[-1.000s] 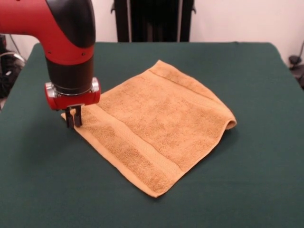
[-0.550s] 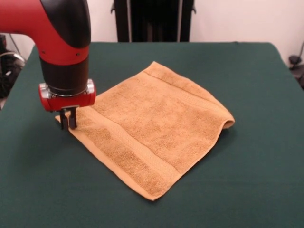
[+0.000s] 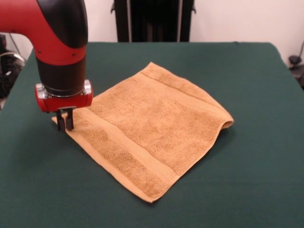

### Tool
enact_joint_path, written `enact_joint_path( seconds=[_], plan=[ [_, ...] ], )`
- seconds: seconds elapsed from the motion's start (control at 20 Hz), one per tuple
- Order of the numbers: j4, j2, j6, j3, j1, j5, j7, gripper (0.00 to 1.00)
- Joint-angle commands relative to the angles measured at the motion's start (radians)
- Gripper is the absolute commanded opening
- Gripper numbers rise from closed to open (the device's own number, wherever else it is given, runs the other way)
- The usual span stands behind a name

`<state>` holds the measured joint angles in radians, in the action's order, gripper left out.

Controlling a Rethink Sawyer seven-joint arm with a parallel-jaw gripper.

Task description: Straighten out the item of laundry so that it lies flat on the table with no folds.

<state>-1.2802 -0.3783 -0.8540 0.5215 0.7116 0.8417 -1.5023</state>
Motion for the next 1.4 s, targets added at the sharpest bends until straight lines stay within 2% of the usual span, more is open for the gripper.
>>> enact_joint_path(
  seconds=[0.05, 1.4],
  plan=[
    [0.038, -0.007, -0.095, 0.063, -0.012, 0.001, 0.366, 0.0],
    [0.081, 0.009, -0.099, 0.077, 0.0, 0.004, 0.42, 0.0]
  ],
)
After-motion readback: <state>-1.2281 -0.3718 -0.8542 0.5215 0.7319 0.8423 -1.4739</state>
